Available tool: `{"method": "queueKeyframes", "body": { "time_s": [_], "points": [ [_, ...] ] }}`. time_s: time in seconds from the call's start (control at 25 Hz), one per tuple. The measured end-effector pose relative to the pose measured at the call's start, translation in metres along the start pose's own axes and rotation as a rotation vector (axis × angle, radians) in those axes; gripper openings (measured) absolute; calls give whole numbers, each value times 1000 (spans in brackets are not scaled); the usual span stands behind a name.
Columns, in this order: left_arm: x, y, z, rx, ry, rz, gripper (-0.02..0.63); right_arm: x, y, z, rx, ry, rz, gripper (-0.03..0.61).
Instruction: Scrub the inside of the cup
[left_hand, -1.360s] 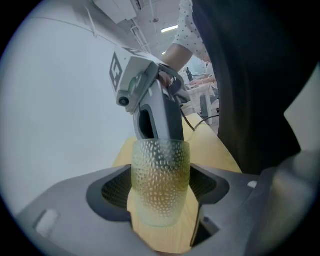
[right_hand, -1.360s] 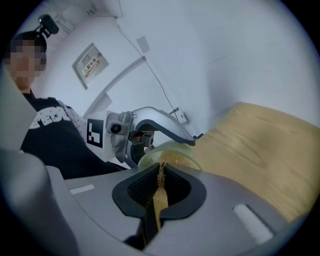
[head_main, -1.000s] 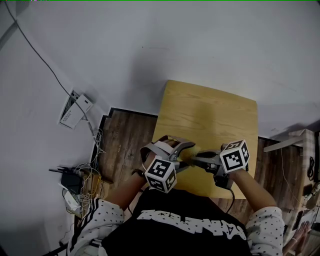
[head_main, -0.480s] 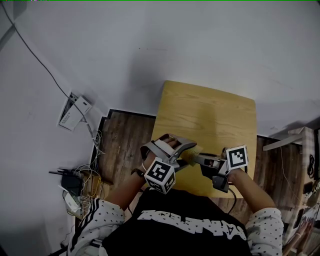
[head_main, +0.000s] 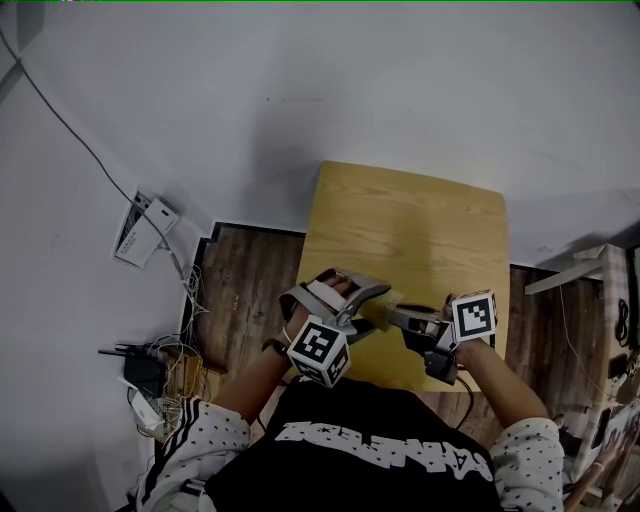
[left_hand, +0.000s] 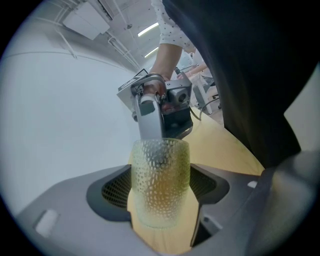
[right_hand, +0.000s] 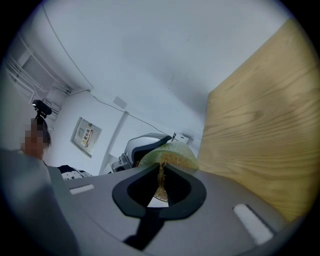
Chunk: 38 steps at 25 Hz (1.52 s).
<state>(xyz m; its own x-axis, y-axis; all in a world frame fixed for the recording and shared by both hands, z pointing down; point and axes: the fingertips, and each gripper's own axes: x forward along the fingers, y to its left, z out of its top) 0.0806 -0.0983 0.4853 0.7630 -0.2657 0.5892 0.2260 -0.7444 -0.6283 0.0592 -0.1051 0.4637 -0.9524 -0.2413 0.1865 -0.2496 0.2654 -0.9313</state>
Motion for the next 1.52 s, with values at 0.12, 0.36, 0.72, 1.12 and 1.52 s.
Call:
{"method": "queueKeyframes", "body": {
  "time_s": [0.12, 0.36, 0.72, 1.12, 1.52],
  "points": [
    [2, 3, -2, -6, -3, -1, 356, -8, 2, 3, -13, -18, -14, 26],
    [15, 3, 3, -37, -2, -12, 356, -36, 0, 0, -104, -44, -74, 26],
    [34, 14, 3, -210, -69, -1, 356, -72, -2, 3, -177, -144, -162, 26],
    [65, 21, 8, -411, -161, -9, 356, -120, -1, -3, -183, -284, -251, 26],
    [103, 12, 1, -592, -215, -42, 357, -161, 1, -2, -157, -468, -307, 26]
  ]
}}
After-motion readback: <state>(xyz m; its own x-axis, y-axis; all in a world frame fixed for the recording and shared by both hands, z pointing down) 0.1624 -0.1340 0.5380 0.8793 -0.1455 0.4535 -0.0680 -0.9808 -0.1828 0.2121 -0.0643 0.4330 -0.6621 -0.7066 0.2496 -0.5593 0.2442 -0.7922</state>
